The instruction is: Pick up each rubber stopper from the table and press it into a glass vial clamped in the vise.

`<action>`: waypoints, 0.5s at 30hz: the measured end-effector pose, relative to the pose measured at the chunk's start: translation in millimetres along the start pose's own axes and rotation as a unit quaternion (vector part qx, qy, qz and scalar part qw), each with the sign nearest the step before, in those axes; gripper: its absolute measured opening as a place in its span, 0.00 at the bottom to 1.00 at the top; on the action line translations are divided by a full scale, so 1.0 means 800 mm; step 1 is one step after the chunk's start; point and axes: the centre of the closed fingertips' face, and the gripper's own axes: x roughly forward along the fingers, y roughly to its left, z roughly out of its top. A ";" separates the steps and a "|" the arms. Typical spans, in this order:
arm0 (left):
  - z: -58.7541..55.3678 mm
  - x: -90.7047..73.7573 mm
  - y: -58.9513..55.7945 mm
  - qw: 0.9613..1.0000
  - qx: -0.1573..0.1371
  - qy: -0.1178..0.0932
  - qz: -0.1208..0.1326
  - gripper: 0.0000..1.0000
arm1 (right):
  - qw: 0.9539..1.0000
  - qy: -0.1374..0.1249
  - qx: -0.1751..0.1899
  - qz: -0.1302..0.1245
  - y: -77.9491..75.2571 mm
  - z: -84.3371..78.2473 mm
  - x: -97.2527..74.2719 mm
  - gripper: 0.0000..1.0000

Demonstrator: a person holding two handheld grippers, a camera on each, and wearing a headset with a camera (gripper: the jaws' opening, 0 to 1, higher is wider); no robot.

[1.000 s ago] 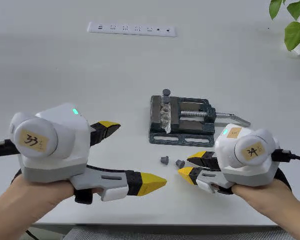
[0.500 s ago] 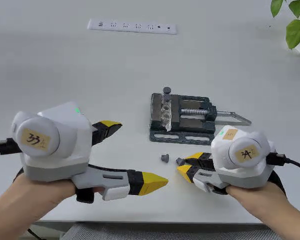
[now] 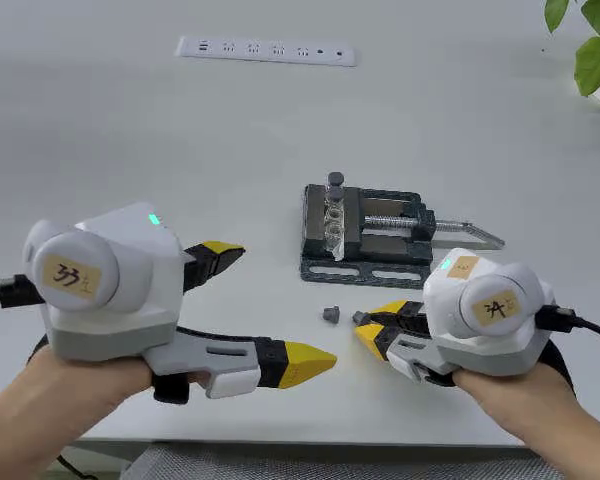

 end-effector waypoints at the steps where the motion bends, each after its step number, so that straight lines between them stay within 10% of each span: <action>1: 0.000 0.000 0.000 1.000 -0.004 -0.001 0.000 0.89 | 1.000 -0.002 0.001 0.000 -0.001 0.002 -0.004 0.08; 10: 0.008 0.004 -0.003 0.998 -0.056 -0.013 -0.023 0.87 | 0.999 -0.034 -0.036 0.008 -0.001 0.036 -0.048 0.07; 15: 0.021 0.007 -0.007 0.988 -0.130 -0.032 -0.075 0.82 | 0.996 -0.059 -0.068 0.027 0.011 0.063 -0.079 0.07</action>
